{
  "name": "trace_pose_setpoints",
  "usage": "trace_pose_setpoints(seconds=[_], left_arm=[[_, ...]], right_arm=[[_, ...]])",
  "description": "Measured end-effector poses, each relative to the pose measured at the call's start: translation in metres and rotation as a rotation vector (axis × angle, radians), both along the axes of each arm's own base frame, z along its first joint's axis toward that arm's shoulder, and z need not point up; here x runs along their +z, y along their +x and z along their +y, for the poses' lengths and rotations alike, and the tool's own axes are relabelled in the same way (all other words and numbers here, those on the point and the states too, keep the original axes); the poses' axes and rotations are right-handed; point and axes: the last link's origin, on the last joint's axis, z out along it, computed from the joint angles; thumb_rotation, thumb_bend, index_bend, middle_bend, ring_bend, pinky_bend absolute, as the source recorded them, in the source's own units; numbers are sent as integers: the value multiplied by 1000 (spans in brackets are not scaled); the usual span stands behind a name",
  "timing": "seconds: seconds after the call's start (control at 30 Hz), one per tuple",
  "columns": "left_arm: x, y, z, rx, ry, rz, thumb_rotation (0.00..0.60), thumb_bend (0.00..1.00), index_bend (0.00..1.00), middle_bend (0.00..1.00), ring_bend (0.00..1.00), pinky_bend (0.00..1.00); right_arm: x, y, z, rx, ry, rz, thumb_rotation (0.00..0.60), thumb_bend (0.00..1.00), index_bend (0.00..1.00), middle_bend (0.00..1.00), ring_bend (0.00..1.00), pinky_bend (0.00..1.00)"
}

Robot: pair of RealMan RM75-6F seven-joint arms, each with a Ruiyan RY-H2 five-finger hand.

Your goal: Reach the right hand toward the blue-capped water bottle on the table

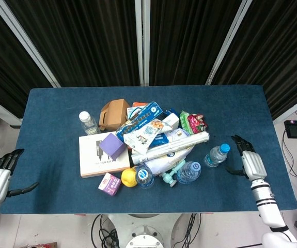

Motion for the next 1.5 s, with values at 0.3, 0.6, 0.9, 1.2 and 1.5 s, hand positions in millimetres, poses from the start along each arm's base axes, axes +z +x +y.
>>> trace_pose_setpoints(seconds=[0.3, 0.6, 0.9, 1.2, 1.5], left_arm=[[1, -5, -2, 11, 0, 4, 182, 33, 87, 108, 144, 254], [-1, -5, 1, 9, -6, 6, 198, 35, 87, 108, 144, 254], [-1, -4, 2, 9, -11, 6, 240, 42, 87, 108, 144, 254], [-1, -5, 1, 14, -13, 5, 264, 49, 87, 108, 144, 255], [0, -3, 2, 7, -11, 6, 265, 50, 87, 108, 144, 255]], right_arm=[[-25, 19, -13, 35, 66, -114, 600, 176, 0, 60, 0, 76], [-33, 22, -13, 57, 49, -134, 600, 189, 155, 233, 161, 268], [-35, 24, -13, 78, 6, -156, 600, 277, 561, 480, 392, 502], [-25, 22, -13, 92, -89, -182, 600, 327, 707, 575, 487, 597], [15, 53, -11, 196, -209, -313, 600, 335, 730, 591, 505, 614]])
